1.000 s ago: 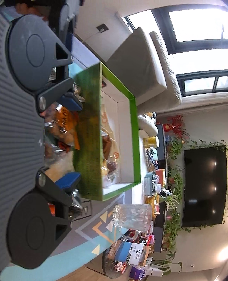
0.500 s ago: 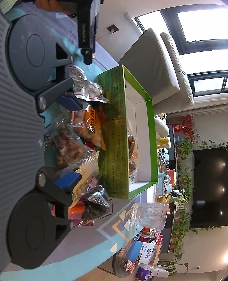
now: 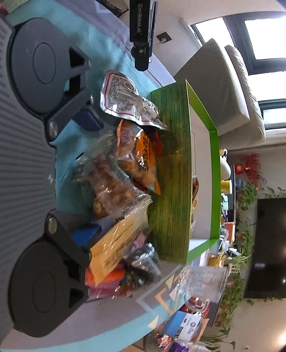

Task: Organize snacks
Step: 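Grasp clear bag of brown nuts with right gripper while left gripper holds orange cup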

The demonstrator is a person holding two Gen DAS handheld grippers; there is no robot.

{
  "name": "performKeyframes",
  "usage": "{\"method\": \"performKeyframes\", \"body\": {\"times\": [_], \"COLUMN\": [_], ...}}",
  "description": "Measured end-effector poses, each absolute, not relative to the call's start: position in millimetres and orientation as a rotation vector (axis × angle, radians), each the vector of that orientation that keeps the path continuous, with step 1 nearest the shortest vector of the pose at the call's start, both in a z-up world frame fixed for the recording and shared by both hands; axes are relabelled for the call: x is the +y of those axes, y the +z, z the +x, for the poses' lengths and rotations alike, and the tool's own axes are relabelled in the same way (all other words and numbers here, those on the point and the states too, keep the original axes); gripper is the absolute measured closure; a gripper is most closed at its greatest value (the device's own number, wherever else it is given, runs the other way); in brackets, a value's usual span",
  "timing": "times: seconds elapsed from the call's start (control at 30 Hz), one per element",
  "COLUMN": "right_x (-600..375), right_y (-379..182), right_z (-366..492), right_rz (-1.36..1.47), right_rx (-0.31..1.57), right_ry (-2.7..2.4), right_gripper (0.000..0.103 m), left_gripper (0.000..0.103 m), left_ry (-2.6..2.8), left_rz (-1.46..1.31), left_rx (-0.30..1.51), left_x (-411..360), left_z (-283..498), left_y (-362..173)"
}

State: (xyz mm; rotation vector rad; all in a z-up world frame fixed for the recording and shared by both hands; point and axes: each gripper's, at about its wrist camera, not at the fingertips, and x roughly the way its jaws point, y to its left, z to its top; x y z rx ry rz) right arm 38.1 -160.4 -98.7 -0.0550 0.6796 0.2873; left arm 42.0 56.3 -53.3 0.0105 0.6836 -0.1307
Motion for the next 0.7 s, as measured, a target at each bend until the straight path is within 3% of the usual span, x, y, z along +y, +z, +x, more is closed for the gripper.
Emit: {"method": "performKeyframes", "body": {"times": [0.7], "right_x": [-159.3], "right_y": [-88.5], "right_z": [20.7], "right_rz": [-0.158], "right_rx": [0.611], "right_ry": [0.334], "right_gripper": [0.06], "left_gripper": [0.069], "left_ry": [-0.131], "left_rz": [0.01], "left_rx": [0.668], "left_x": [54.6], "left_z": [36.6], "left_y": [-46.1]}}
